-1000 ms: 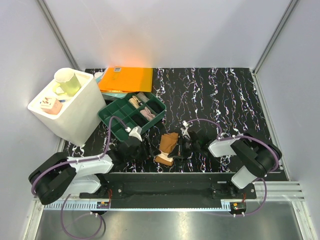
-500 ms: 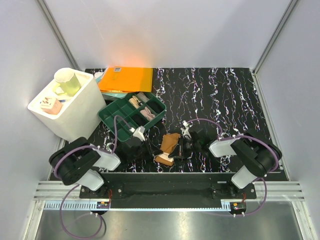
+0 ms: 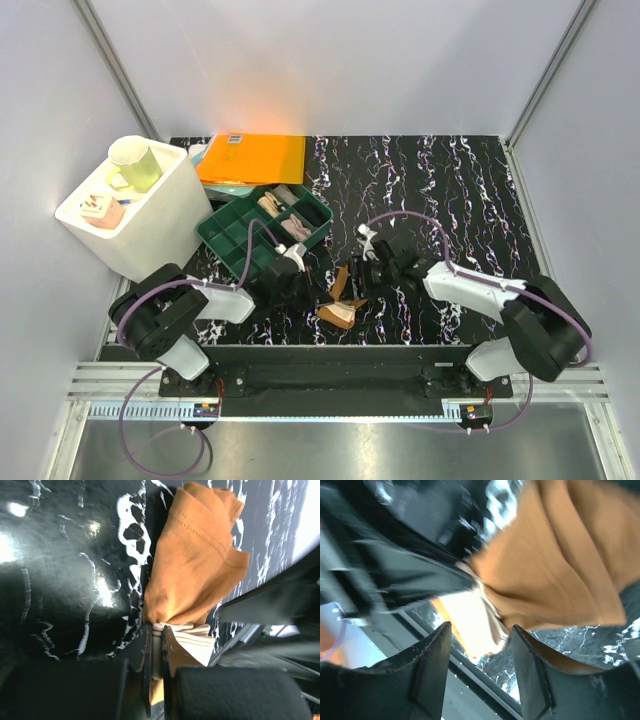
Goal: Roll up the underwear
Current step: Roll the underwear to the center of the board.
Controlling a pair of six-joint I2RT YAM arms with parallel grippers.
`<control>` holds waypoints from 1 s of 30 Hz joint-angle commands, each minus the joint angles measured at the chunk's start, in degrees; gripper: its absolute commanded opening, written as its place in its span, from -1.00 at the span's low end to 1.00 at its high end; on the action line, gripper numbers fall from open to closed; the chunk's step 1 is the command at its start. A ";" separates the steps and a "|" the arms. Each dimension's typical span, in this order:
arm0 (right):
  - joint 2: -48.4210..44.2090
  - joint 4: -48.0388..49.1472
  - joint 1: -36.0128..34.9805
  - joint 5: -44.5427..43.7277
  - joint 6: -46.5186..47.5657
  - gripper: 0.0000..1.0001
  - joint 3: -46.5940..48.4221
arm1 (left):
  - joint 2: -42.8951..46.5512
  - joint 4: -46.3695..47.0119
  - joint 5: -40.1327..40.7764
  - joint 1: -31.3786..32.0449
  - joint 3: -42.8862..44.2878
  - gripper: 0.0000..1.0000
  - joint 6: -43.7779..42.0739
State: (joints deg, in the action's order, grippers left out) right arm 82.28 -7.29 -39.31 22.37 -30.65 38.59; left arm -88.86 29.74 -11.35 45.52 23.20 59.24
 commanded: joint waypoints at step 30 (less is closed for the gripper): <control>1.56 -3.44 -37.15 -46.10 11.93 0.17 2.90 | -3.60 -25.61 -9.39 -1.57 9.85 -1.00 -8.62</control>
State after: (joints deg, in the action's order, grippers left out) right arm 81.97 -12.71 -75.02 -18.04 -18.24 42.33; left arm -90.61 10.39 -21.02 44.21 33.04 52.82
